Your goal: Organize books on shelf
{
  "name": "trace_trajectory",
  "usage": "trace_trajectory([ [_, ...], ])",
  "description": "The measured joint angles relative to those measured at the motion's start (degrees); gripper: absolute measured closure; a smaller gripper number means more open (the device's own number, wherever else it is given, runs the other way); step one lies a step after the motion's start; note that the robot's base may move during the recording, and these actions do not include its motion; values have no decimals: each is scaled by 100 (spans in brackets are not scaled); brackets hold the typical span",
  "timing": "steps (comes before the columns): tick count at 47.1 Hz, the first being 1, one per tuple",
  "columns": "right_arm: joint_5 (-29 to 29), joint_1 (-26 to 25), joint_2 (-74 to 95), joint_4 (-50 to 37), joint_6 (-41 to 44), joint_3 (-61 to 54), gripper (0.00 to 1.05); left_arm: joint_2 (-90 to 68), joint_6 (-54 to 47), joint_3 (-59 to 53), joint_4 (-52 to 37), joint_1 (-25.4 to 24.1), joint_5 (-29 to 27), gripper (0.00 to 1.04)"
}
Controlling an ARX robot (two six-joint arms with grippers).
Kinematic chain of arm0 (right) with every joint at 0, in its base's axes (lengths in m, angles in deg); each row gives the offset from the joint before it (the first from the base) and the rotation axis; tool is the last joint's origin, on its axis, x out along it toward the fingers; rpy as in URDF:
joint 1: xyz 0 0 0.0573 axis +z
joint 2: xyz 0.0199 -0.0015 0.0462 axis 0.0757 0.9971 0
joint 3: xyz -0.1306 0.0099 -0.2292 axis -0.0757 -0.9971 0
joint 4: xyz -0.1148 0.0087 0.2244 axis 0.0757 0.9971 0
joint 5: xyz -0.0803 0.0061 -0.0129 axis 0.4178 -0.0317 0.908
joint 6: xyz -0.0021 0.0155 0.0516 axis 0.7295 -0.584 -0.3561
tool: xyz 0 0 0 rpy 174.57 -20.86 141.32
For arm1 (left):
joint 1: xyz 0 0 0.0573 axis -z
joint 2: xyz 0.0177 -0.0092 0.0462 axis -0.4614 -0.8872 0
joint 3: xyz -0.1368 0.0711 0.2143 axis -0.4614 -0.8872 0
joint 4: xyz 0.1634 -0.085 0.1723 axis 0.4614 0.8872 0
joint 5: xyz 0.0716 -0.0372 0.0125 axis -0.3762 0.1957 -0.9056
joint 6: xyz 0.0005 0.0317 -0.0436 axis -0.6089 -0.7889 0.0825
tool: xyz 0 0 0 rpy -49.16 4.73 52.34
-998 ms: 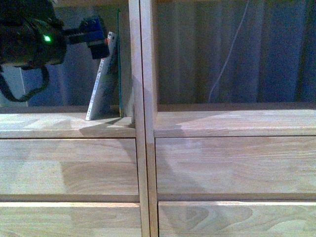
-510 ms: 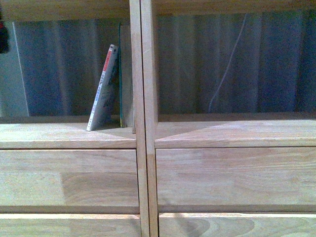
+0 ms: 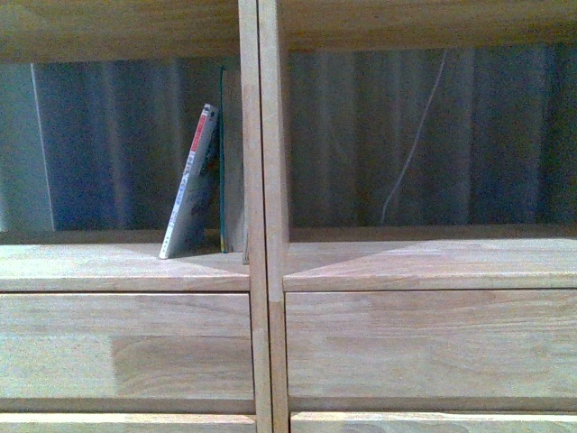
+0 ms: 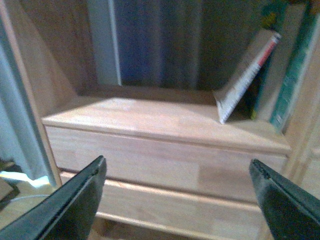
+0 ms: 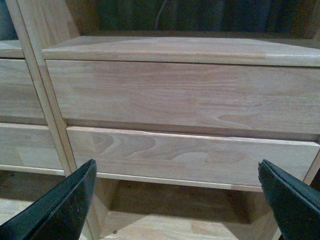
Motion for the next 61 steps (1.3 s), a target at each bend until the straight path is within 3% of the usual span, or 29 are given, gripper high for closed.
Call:
trace_trajectory([
  [3,2,0,0,2,0,0,7,833,98,-501,726,162,267,31],
  [11,2,0,-2,2,0,0,7,1722,186,-1829,308,256,273,63],
  [19,2,0,-2,2,0,0,7,2159,203,-2411,269,-323,916,101],
  [24,2,0,-2,0,0,0,7,2308,225,-2542,249,-638,1248,102],
  [29,-2,0,-2,2,0,0,7,2428,225,-2634,251,-1270,2026,102],
  [32,2,0,-2,2,-2,0,7,2472,229,-2686,251,-1528,2063,102],
  [61,0,0,-2,2,0,0,7,2909,227,-3169,205,-1593,2162,102],
])
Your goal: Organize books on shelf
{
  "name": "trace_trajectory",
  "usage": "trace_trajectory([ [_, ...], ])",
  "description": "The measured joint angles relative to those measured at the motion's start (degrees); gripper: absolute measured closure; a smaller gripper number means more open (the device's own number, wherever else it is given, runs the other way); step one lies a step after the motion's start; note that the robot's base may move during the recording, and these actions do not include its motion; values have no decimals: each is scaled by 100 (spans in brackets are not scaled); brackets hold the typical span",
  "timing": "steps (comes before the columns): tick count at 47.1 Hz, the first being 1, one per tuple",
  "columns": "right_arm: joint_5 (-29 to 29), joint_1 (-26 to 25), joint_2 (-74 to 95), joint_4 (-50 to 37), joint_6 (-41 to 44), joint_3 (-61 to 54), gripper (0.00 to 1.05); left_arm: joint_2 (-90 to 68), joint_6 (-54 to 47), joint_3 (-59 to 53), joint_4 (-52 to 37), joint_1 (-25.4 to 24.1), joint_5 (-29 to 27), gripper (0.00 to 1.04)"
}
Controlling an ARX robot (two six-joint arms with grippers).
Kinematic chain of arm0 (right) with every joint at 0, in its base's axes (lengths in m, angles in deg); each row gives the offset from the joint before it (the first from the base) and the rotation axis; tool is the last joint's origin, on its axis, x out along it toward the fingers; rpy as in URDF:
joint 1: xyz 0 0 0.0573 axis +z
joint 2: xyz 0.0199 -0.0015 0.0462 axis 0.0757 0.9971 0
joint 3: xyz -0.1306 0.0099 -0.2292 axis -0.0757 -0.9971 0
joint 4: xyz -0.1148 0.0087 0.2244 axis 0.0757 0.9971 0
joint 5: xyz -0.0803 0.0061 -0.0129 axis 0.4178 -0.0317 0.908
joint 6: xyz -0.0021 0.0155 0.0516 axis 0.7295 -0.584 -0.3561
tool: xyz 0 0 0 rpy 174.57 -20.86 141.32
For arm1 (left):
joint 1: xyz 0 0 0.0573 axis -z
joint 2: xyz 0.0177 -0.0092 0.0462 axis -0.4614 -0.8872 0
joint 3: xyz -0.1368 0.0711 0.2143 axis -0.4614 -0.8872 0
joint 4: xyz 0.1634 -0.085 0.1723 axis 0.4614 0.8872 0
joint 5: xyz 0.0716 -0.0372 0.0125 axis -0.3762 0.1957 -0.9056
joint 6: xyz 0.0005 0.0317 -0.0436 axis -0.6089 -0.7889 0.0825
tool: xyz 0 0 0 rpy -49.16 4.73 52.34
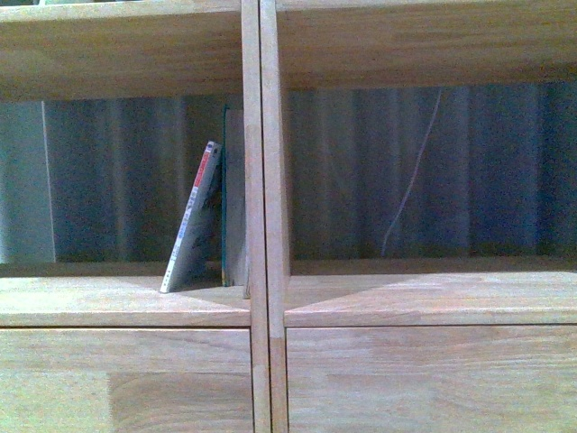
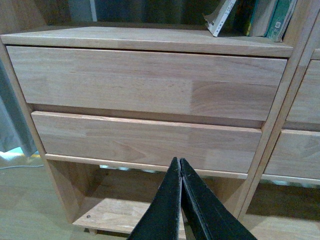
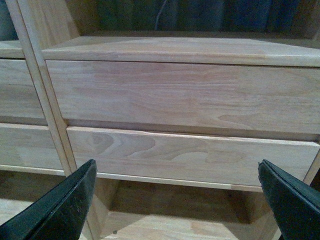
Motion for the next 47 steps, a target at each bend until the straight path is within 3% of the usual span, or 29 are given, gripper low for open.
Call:
trace_trajectory([
  [11,0,0,0,0,0,0,7,2,7,0,0,0,0,102],
  [23,0,0,0,0,0,0,7,2,2,0,0,0,0,60],
  [35,2,0,0,0,0,0,7,2,-2,0,0,0,2,6],
  [47,0,0,0,0,0,0,7,2,0,0,0,0,2,7],
])
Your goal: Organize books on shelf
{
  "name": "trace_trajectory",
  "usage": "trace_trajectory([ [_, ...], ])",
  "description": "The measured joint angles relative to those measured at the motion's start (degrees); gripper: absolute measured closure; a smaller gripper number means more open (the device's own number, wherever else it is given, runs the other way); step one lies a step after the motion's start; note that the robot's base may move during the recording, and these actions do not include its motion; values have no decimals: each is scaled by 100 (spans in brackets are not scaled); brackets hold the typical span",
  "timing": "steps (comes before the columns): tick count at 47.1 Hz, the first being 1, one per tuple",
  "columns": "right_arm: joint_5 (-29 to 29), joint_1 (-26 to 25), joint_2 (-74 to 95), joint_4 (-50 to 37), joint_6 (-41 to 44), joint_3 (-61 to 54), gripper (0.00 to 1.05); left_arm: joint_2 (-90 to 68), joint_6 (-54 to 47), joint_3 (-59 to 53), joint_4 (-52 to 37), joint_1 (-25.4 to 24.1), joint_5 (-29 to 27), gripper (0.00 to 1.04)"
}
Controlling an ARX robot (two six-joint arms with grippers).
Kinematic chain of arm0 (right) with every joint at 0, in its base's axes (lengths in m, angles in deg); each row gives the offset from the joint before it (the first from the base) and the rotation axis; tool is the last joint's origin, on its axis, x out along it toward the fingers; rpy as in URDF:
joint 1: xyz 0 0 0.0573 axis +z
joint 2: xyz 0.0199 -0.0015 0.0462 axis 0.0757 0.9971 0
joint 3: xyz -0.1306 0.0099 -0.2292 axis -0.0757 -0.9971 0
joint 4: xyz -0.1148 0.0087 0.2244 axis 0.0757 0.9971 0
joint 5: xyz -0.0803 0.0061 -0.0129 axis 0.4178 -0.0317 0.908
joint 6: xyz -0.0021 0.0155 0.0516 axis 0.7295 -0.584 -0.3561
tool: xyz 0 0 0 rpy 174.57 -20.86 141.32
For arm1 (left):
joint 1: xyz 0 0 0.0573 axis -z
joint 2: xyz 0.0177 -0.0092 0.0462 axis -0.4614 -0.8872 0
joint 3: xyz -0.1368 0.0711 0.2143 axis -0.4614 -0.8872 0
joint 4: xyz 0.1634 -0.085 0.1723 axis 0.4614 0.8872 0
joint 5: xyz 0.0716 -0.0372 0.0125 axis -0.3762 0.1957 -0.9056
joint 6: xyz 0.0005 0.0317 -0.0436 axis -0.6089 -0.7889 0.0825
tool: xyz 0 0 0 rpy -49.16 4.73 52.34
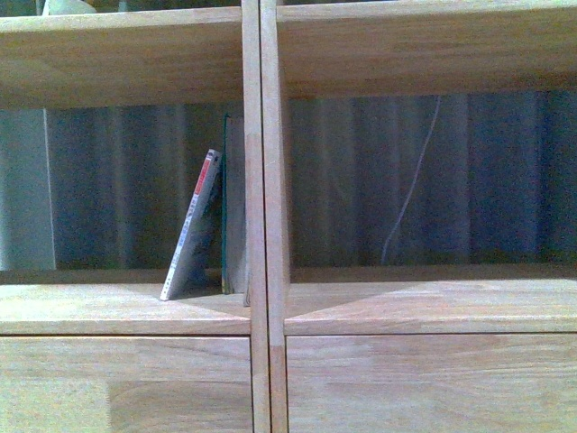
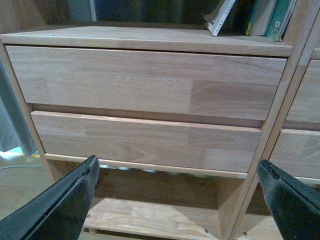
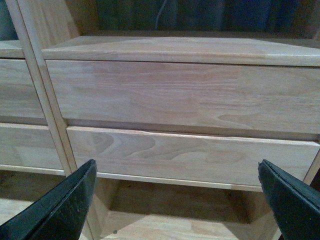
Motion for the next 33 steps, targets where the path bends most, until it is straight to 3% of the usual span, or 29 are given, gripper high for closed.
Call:
trace_trajectory([
  [33,2,0,0,0,0,0,7,0,0,0,0,0,0,7],
])
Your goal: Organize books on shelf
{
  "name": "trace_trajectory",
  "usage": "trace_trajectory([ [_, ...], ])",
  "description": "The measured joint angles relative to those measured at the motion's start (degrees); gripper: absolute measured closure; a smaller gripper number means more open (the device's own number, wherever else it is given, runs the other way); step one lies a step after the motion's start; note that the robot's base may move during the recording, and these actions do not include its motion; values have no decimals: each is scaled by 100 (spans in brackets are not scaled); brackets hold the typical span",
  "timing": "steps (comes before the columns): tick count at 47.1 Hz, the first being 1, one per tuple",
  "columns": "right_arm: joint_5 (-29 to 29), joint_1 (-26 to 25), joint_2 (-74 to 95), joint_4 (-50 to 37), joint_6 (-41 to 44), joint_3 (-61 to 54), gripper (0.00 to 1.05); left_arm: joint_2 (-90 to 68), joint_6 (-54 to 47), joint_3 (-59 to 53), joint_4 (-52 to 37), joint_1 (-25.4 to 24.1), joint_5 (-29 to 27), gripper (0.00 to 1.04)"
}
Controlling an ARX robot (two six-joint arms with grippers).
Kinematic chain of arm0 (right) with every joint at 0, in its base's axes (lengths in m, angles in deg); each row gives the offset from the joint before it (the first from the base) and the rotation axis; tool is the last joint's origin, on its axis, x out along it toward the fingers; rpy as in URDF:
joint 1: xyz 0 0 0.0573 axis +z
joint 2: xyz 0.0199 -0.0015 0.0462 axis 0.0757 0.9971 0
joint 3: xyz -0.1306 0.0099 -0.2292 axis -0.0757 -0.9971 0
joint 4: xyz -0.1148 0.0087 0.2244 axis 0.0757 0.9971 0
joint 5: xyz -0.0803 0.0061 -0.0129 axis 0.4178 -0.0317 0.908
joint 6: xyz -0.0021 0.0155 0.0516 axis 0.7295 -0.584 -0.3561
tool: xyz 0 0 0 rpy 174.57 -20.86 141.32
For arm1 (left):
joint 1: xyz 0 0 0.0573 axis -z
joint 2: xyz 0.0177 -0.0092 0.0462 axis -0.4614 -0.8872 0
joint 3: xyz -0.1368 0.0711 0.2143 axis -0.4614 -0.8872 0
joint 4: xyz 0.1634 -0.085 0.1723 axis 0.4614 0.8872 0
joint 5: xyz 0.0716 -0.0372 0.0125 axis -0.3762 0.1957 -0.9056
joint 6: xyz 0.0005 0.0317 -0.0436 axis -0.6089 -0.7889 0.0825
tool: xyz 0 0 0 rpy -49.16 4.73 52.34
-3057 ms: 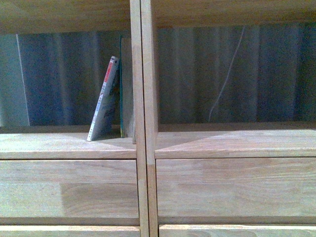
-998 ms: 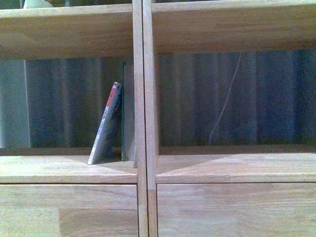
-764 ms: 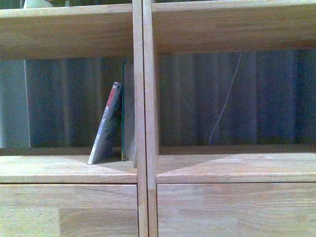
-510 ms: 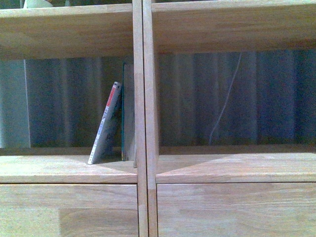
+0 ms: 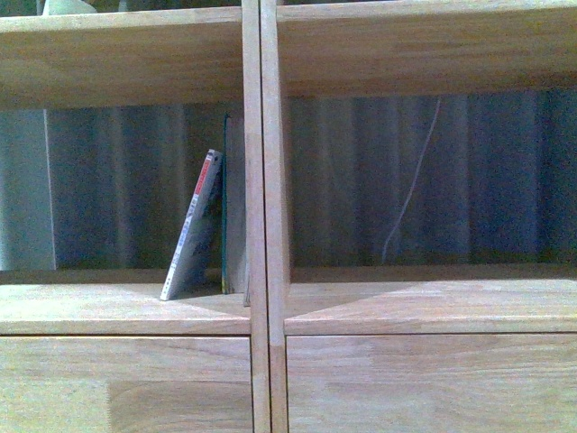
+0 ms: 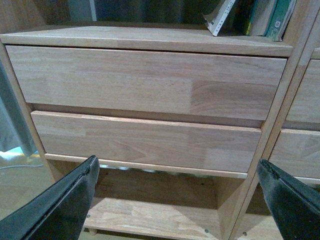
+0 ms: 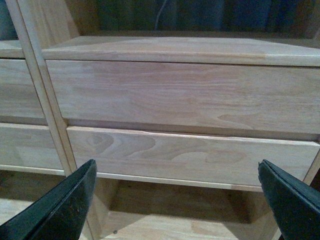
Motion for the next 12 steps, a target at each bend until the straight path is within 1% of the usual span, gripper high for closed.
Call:
trace_trajectory([
  [12,-2,0,0,0,0,0,7,0,2,0,0,0,-2,7],
])
